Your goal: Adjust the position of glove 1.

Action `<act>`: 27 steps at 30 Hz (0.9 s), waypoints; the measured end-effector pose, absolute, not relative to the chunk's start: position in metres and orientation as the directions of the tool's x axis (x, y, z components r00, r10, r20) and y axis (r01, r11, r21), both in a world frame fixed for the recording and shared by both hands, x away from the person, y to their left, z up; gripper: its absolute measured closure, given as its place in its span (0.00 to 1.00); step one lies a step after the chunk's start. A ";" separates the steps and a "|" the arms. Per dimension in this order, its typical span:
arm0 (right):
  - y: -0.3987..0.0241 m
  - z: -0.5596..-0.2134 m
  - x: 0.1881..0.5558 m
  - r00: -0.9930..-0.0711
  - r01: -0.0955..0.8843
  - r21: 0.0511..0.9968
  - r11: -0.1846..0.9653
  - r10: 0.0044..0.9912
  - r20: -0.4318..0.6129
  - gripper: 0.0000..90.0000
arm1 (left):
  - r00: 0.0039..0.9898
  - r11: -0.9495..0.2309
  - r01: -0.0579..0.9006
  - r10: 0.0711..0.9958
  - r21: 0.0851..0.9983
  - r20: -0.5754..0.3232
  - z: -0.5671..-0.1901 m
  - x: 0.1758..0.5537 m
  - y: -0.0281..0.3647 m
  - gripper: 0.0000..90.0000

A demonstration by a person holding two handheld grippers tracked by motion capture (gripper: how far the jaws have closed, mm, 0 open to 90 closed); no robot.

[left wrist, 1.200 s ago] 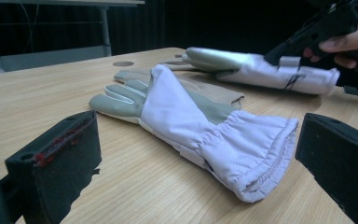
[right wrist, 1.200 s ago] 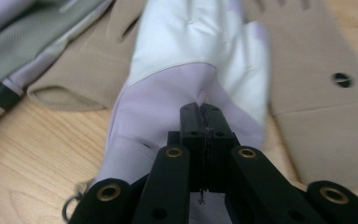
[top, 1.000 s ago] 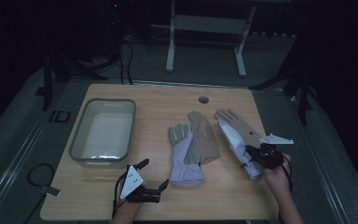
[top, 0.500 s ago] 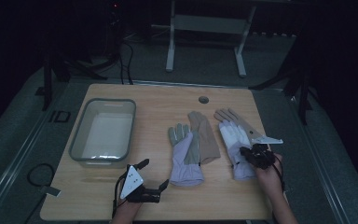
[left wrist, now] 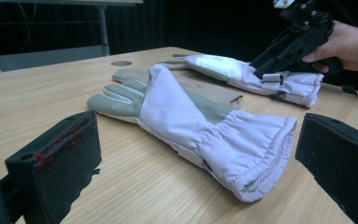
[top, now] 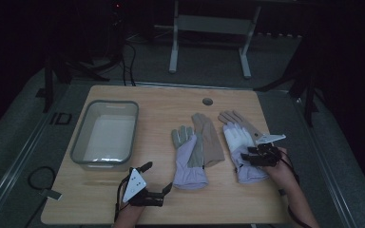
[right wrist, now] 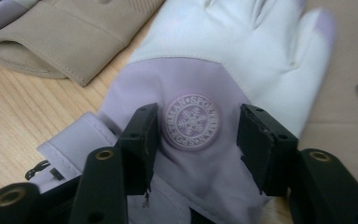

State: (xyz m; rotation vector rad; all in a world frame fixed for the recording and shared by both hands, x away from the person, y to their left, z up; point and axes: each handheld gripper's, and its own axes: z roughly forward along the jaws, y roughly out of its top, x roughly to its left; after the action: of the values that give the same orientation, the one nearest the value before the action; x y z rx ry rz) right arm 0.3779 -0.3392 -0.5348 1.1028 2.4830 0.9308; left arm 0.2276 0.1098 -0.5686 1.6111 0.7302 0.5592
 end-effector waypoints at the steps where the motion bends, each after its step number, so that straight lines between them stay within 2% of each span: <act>1: -0.339 -0.535 0.378 -0.674 0.566 0.653 0.504 0.738 0.014 0.61 | 0.685 -0.082 0.148 0.727 0.986 -0.043 -0.569 0.228 0.110 0.00; 2: -0.339 -0.537 0.378 -0.687 0.562 0.657 0.502 0.726 0.033 0.68 | 0.686 -0.081 0.148 0.727 0.986 -0.043 -0.569 0.227 0.110 0.00; 3: -0.339 -0.537 0.378 -0.687 0.562 0.657 0.502 0.726 0.033 0.68 | 0.686 -0.081 0.148 0.727 0.986 -0.043 -0.569 0.227 0.110 0.00; 6: -0.333 -0.536 0.374 -0.626 0.627 0.639 0.446 0.777 0.072 0.82 | 0.686 -0.081 0.148 0.727 0.986 -0.043 -0.569 0.227 0.110 0.00; 7: -0.333 -0.536 0.374 -0.626 0.627 0.639 0.446 0.777 0.072 0.82 | 0.686 -0.081 0.148 0.727 0.986 -0.043 -0.569 0.227 0.110 0.00; 8: -0.329 -0.535 0.370 -0.588 0.648 0.641 0.412 0.805 0.077 0.87 | 0.685 -0.080 0.147 0.727 0.986 -0.044 -0.569 0.227 0.110 0.00; 13: -0.317 -0.521 0.356 -0.527 0.654 0.649 0.387 0.849 0.025 0.90 | 0.682 -0.078 0.148 0.730 0.986 -0.044 -0.569 0.227 0.110 0.00; 16: -0.314 -0.490 0.345 -0.502 0.633 0.692 0.348 0.864 0.025 0.90 | 0.681 -0.077 0.147 0.731 0.986 -0.044 -0.569 0.227 0.110 0.00; 17: -0.314 -0.490 0.345 -0.502 0.633 0.692 0.348 0.864 0.025 0.90 | 0.681 -0.077 0.147 0.731 0.986 -0.044 -0.569 0.227 0.110 0.00; 18: -0.312 -0.473 0.343 -0.482 0.619 0.707 0.342 0.876 -0.002 0.90 | 0.680 -0.077 0.145 0.732 0.986 -0.043 -0.569 0.227 0.110 0.00; 27: -0.288 -0.425 0.338 -0.458 0.598 0.743 0.299 0.889 0.011 0.90 | 0.679 -0.077 0.144 0.733 0.987 -0.042 -0.569 0.227 0.110 0.00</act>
State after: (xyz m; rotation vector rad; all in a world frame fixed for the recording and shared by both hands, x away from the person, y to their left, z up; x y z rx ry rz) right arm 0.3381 -0.2880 -0.4254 1.3295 2.1683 0.9748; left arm 0.2267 0.1096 -0.5687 1.6026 0.7346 0.5680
